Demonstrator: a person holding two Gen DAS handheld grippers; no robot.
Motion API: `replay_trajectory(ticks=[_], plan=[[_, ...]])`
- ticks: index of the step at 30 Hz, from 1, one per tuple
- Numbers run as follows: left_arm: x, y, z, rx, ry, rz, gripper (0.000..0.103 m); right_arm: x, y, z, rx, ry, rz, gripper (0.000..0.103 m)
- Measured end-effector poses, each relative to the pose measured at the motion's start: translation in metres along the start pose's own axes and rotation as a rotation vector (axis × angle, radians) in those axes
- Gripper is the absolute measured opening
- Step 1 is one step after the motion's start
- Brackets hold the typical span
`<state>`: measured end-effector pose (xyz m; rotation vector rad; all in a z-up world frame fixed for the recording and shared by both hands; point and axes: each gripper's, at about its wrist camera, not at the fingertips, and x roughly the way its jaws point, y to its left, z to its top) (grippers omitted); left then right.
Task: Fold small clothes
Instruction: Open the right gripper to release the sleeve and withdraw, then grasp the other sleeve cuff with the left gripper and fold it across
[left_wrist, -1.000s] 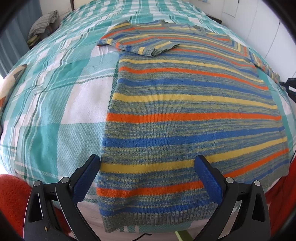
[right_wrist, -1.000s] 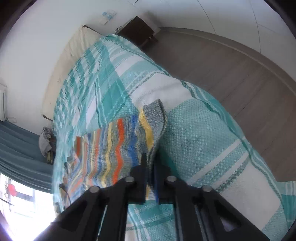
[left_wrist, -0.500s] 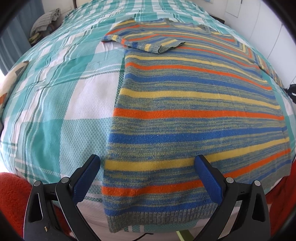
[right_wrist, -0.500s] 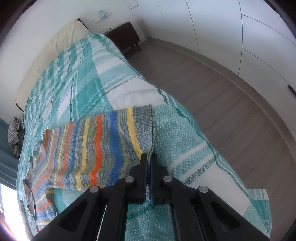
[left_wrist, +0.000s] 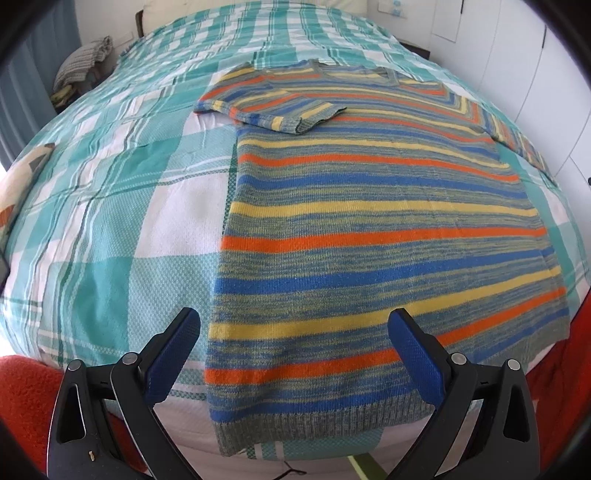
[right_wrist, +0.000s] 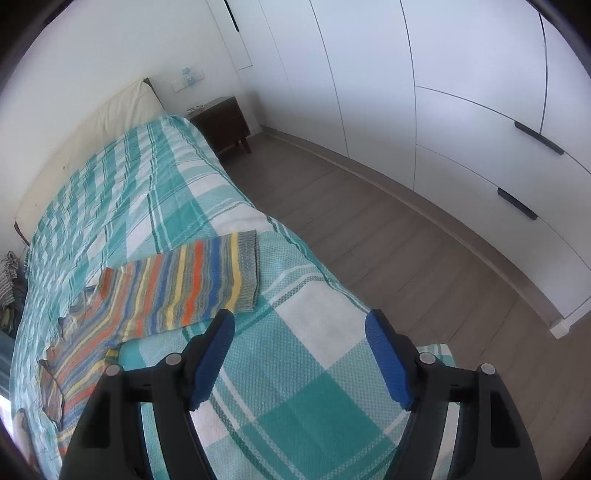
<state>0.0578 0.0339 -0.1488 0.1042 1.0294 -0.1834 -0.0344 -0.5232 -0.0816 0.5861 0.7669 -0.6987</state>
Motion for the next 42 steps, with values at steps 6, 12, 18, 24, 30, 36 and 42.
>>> replay_trajectory(ticks=[6,12,18,24,30,36,42], plan=[[-0.003,0.004,0.002,-0.013,-0.007,0.001,0.102,-0.049,0.063,-0.059,-0.195,-0.064,0.11,0.081],[-0.027,0.016,0.006,-0.056,-0.026,-0.007,0.102,-0.063,0.137,-0.133,-0.424,-0.003,0.286,0.081],[-0.087,0.028,0.07,-0.096,-0.184,-0.091,0.102,-0.059,0.19,-0.189,-0.669,0.068,0.421,0.081],[-0.033,-0.01,0.162,0.159,-0.21,-0.092,0.102,-0.053,0.202,-0.21,-0.738,0.13,0.463,0.081],[0.105,-0.029,0.176,0.323,0.042,0.013,0.081,-0.052,0.194,-0.208,-0.708,0.143,0.447,0.081],[0.112,0.005,0.184,0.132,0.067,-0.054,0.004,-0.044,0.187,-0.201,-0.662,0.163,0.432,0.081],[0.043,0.158,0.215,-0.334,-0.121,-0.042,0.003,-0.04,0.185,-0.2,-0.643,0.172,0.421,0.081]])
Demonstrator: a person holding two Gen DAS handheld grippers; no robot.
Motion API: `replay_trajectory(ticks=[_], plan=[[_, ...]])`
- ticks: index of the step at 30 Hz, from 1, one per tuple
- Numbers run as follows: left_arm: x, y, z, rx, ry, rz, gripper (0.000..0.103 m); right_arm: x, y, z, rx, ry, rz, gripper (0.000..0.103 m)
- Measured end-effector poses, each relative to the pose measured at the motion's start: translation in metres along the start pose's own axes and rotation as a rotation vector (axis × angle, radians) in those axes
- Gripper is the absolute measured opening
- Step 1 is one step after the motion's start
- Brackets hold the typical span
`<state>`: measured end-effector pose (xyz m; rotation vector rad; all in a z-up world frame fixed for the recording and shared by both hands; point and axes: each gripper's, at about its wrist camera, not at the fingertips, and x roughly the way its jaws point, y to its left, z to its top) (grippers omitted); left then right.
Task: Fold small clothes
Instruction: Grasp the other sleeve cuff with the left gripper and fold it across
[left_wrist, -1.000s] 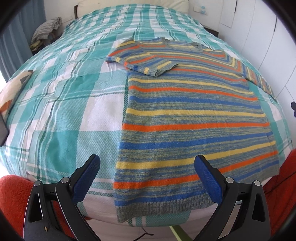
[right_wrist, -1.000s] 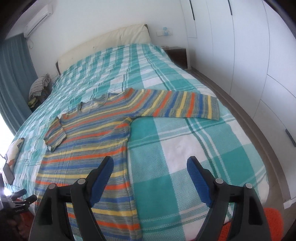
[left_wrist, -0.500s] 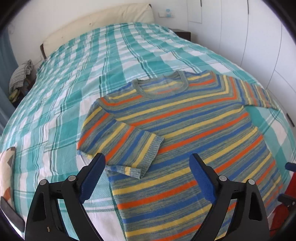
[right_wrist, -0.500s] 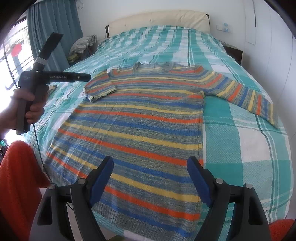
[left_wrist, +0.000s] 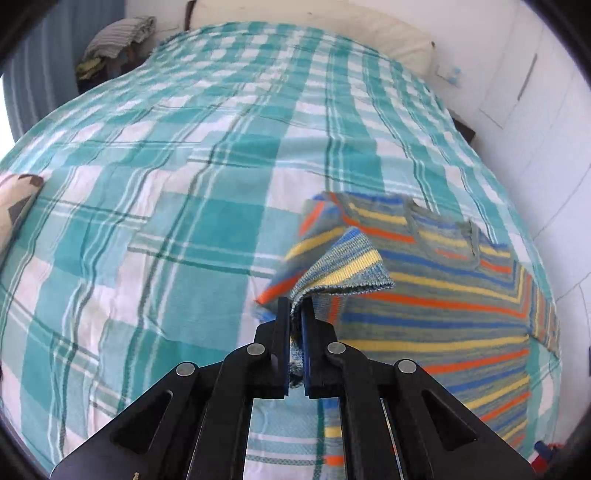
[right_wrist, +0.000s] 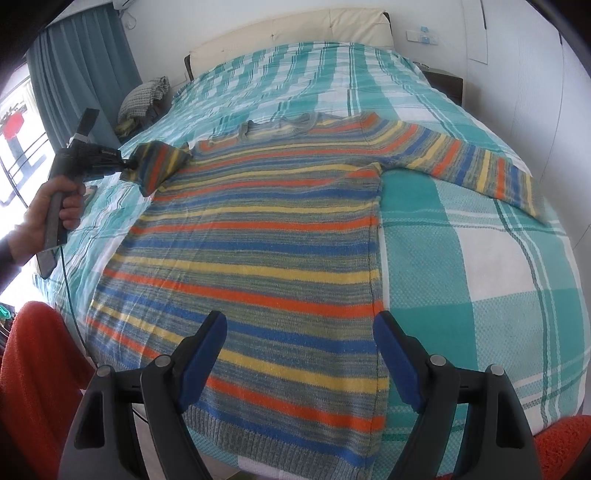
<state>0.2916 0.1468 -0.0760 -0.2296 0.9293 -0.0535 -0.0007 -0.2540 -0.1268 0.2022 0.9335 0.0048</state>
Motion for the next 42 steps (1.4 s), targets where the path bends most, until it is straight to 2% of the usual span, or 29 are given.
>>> replay_trajectory(ticks=[2,4,6,12,15,18,20,23,24,26,27,28,30,32,34,36,38,40,41,42], plan=[[-0.008,0.056,0.019,-0.128,-0.025,0.083,0.003,-0.001,0.002,0.001,-0.01,-0.005,-0.003,0.081],[-0.008,0.095,0.024,-0.194,-0.014,0.158,0.003,0.002,0.004,0.001,-0.018,-0.001,-0.003,0.081],[0.0,0.118,0.017,-0.235,0.019,0.184,0.003,0.006,0.006,0.001,-0.023,0.011,0.002,0.081],[0.024,0.128,-0.012,-0.245,0.081,0.245,0.002,0.009,0.009,-0.003,-0.043,0.028,-0.006,0.081],[0.039,0.14,-0.024,-0.293,0.129,0.257,0.002,0.011,0.008,-0.004,-0.045,0.035,-0.009,0.081],[0.045,0.151,-0.036,-0.323,0.136,0.259,0.001,0.012,0.009,-0.004,-0.049,0.042,-0.01,0.081],[0.045,0.154,-0.04,-0.302,0.136,0.296,0.0,0.014,0.009,-0.005,-0.053,0.047,-0.011,0.081],[0.041,0.16,-0.04,-0.302,0.143,0.238,0.001,0.017,0.009,-0.004,-0.055,0.057,-0.007,0.081],[0.036,0.162,-0.04,-0.302,0.144,0.211,0.004,0.017,0.009,-0.004,-0.054,0.058,-0.005,0.081],[0.018,0.168,-0.039,-0.32,0.103,0.213,0.008,0.017,0.009,-0.004,-0.054,0.056,-0.002,0.081],[0.008,0.172,-0.038,-0.336,0.068,0.219,0.019,0.017,0.009,-0.004,-0.054,0.053,-0.001,0.081],[-0.003,0.177,-0.037,-0.352,0.033,0.224,0.036,0.017,0.009,-0.003,-0.053,0.051,-0.001,0.081],[-0.02,0.178,-0.033,-0.356,-0.029,0.242,0.048,0.017,0.008,-0.003,-0.051,0.048,0.001,0.081],[-0.024,0.168,-0.028,-0.325,-0.05,0.22,0.053,0.017,0.008,-0.003,-0.045,0.049,0.003,0.081],[-0.018,0.149,-0.022,-0.276,-0.047,0.175,0.065,0.018,0.007,-0.003,-0.04,0.053,0.002,0.081],[-0.004,0.127,-0.02,-0.21,-0.031,0.163,0.075,0.018,0.007,-0.003,-0.039,0.055,-0.005,0.081],[0.02,0.116,-0.024,-0.159,0.034,0.206,0.079,0.016,0.007,-0.003,-0.038,0.048,-0.013,0.081],[0.046,0.122,-0.036,-0.161,0.131,0.298,0.074,0.012,0.005,-0.003,-0.029,0.034,-0.019,0.081],[0.051,0.128,-0.045,-0.175,0.157,0.323,0.072,0.009,0.004,-0.002,-0.021,0.023,-0.024,0.081],[0.046,0.133,-0.052,-0.185,0.136,0.312,0.072,0.005,0.001,-0.002,-0.01,0.01,-0.031,0.081]])
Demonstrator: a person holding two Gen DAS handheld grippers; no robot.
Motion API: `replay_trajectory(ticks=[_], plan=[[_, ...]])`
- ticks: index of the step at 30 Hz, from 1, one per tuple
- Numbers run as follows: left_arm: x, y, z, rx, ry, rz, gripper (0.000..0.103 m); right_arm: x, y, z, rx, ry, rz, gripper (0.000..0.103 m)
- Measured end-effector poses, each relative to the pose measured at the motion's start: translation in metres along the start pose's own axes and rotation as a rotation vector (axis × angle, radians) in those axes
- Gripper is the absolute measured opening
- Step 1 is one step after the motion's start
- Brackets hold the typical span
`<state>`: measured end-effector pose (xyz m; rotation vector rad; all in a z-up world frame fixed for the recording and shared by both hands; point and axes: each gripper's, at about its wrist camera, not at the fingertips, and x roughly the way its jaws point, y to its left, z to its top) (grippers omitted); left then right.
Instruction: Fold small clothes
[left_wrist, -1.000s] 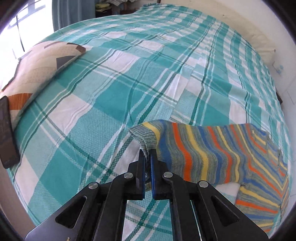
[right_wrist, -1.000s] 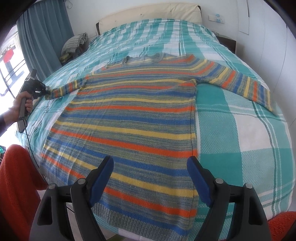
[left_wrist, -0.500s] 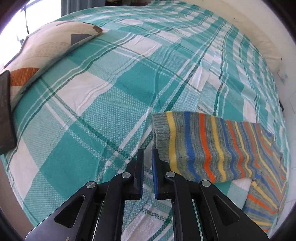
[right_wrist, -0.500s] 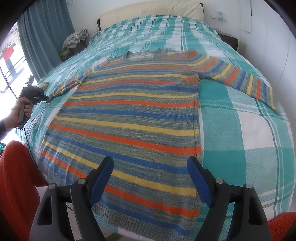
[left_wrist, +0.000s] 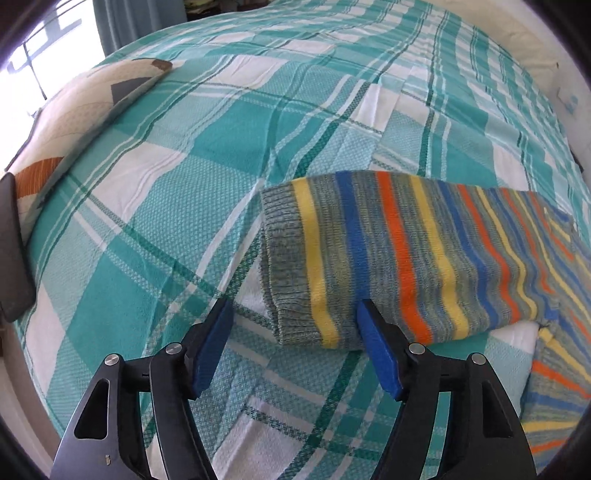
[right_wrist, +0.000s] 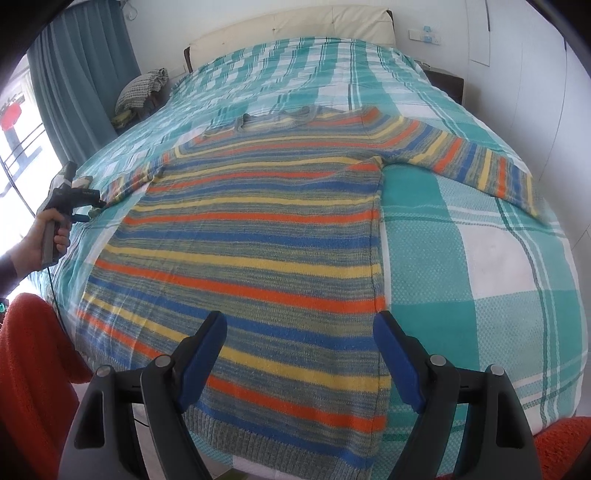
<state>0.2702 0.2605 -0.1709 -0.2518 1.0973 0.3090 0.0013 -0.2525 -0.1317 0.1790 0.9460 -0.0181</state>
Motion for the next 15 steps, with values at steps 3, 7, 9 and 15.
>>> replay_trajectory(ticks=[3,7,9,15], plan=[[-0.029,0.011,-0.018,0.018,-0.055,0.007,0.074,-0.012,-0.014,0.003,0.055,-0.056,-0.034,0.081],[-0.082,0.003,-0.058,0.06,-0.12,-0.114,0.087,-0.021,-0.041,0.009,0.172,-0.112,-0.08,0.081],[-0.097,-0.01,-0.082,0.088,-0.124,-0.187,0.092,-0.023,-0.054,0.011,0.234,-0.121,-0.103,0.081],[-0.072,-0.043,-0.13,0.129,-0.014,-0.245,0.095,-0.031,-0.086,0.003,0.382,-0.131,-0.151,0.081]])
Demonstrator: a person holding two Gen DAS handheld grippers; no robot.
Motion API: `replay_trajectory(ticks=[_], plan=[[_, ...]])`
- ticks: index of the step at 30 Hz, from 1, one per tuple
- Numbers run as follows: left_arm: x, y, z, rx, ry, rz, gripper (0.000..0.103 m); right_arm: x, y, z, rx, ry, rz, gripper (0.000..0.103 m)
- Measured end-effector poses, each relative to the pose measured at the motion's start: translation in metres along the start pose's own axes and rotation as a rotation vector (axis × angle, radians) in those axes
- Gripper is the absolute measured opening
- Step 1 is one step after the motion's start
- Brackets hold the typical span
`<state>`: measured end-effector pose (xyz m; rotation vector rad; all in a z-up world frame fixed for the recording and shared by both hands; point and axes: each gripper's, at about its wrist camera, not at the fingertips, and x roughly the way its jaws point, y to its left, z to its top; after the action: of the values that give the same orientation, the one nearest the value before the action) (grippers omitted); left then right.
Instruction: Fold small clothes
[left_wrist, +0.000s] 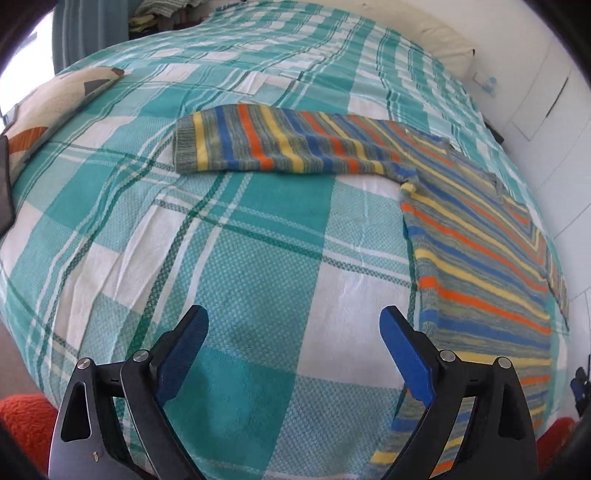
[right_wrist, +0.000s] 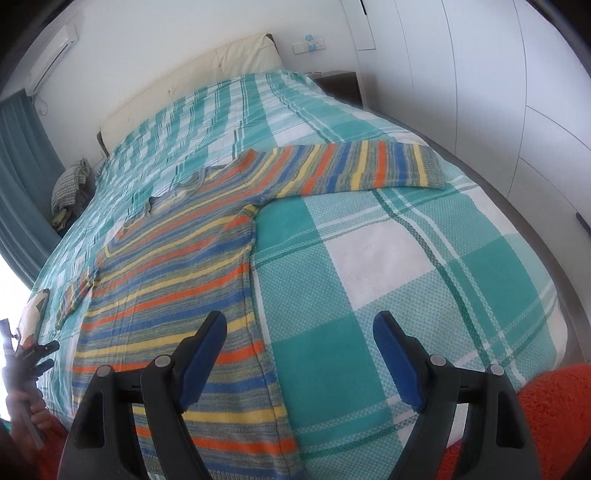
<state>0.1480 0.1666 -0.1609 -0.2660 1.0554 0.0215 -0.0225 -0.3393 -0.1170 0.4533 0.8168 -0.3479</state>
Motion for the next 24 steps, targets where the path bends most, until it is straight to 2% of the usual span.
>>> replay_trajectory(ticks=[3,7,11,13,19,24], plan=[[0.015,0.002,-0.005,0.005,0.044,0.007,0.095,-0.004,-0.013,0.001,0.056,-0.009,-0.006,0.081],[0.016,-0.004,-0.012,0.048,0.048,0.021,0.101,-0.003,-0.02,0.002,0.101,-0.012,-0.007,0.081],[0.019,-0.01,-0.018,0.095,0.044,0.064,0.102,0.001,-0.018,0.001,0.092,0.006,-0.018,0.082],[0.021,-0.01,-0.018,0.101,0.041,0.076,0.103,0.003,-0.016,0.001,0.08,0.014,-0.04,0.089],[0.024,-0.011,-0.02,0.114,0.035,0.089,0.103,0.006,-0.019,0.0,0.077,0.009,-0.116,0.098],[0.024,-0.012,-0.021,0.118,0.03,0.097,0.103,0.009,-0.02,0.0,0.074,0.02,-0.142,0.098]])
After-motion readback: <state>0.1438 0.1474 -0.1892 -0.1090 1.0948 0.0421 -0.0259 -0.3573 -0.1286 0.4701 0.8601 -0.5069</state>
